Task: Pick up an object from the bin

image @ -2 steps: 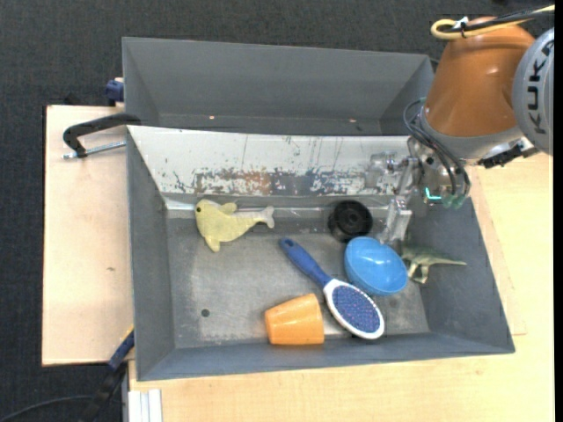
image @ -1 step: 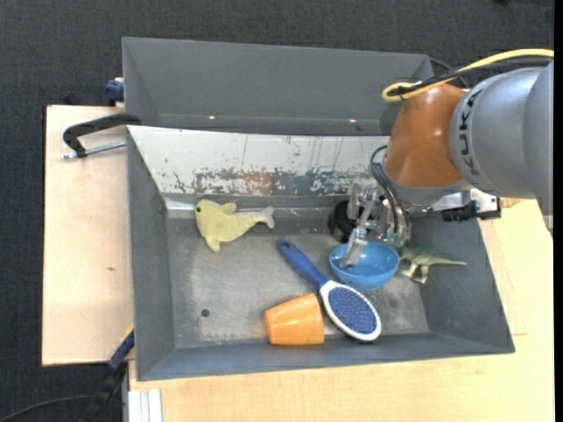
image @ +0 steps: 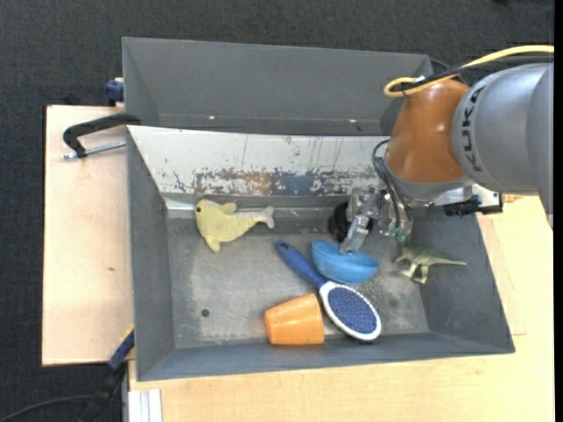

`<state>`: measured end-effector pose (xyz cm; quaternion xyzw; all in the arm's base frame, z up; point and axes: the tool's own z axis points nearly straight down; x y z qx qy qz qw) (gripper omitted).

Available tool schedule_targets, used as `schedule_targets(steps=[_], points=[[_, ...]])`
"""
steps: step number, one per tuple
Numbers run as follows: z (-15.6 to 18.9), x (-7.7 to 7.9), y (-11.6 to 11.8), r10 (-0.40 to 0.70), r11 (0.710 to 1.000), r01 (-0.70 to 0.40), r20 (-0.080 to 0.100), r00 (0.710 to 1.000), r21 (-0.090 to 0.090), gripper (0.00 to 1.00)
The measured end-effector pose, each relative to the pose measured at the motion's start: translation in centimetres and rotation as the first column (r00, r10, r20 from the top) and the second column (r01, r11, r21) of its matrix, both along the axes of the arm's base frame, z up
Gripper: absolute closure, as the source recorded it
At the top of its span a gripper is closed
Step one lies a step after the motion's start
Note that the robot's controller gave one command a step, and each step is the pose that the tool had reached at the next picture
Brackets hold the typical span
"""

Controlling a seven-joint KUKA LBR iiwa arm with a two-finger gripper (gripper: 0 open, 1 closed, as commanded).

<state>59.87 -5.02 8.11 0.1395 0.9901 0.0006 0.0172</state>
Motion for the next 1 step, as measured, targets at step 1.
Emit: schedule_targets(steps=[1], points=[[15.37, -2.65, 0.78, 0.510, 0.860, -0.511, -0.022, 0.860, -0.003, 1.00]])
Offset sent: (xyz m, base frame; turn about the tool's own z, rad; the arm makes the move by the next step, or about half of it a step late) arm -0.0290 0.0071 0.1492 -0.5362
